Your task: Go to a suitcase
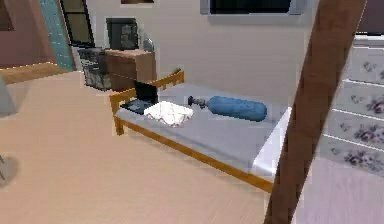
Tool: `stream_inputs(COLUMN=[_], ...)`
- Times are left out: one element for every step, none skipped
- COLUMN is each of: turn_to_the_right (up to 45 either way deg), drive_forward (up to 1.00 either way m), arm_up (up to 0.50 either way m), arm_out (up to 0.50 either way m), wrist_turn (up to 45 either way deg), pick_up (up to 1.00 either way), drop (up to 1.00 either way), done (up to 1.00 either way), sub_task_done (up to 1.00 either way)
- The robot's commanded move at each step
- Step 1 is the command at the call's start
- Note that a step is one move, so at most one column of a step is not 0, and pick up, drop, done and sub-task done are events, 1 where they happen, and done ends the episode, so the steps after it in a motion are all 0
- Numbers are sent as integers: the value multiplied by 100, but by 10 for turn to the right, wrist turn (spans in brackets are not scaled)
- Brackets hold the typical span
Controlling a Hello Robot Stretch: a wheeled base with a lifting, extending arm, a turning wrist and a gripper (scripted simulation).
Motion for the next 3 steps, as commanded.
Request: stream_inputs(turn_to_the_right=[390,0,-450], drive_forward=[0,5,0], arm_up=[0,0,0], arm_out=[0,0,0], wrist_turn=[0,0,0], pick_up=[0,0,0], drop=[0,0,0], done=[0,0,0], sub_task_done=[0,0,0])
